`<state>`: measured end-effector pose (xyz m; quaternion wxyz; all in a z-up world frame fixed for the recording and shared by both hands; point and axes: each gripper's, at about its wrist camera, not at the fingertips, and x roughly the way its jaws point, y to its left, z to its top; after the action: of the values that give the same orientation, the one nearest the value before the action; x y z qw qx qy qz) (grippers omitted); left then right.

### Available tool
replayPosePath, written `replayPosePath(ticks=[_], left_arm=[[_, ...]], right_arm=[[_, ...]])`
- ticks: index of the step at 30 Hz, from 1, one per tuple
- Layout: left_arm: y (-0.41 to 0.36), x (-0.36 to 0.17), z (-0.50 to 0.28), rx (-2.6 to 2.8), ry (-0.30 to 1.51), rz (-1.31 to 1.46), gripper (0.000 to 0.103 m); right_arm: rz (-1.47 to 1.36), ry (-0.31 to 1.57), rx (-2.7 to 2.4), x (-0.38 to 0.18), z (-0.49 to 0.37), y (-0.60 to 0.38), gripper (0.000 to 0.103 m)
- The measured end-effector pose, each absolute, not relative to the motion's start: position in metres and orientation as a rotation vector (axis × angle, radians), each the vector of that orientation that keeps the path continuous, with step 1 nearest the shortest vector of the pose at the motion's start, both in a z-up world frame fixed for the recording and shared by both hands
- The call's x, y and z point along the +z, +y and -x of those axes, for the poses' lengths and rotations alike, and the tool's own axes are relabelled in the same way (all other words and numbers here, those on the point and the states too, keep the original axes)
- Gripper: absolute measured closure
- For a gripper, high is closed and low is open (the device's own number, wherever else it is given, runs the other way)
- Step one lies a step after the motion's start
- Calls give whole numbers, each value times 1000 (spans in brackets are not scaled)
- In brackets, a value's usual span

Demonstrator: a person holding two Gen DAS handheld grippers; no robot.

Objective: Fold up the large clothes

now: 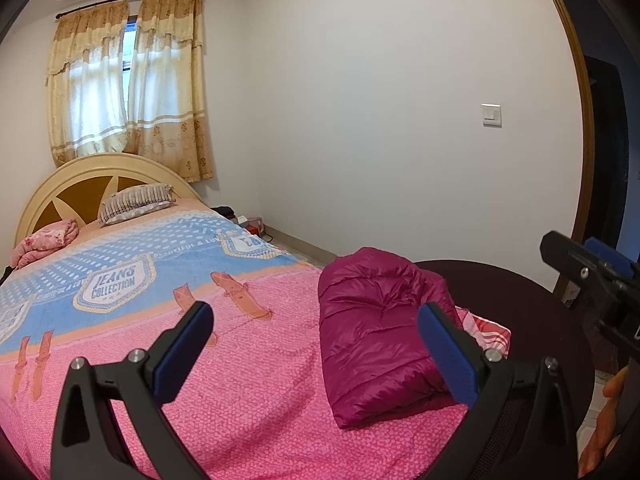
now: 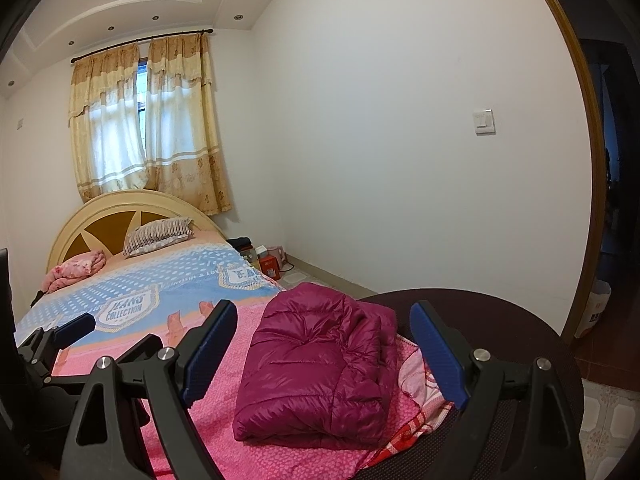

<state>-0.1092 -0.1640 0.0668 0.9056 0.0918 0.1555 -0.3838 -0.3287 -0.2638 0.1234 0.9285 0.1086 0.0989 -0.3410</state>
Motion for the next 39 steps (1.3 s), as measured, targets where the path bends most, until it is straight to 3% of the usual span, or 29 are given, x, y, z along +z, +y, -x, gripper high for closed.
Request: replayPosePath(ticks=[39], left_arm=[[-164, 61, 95, -739, 341, -201, 0]], right_arm=[[-245, 234, -706, 114, 323, -261, 14]])
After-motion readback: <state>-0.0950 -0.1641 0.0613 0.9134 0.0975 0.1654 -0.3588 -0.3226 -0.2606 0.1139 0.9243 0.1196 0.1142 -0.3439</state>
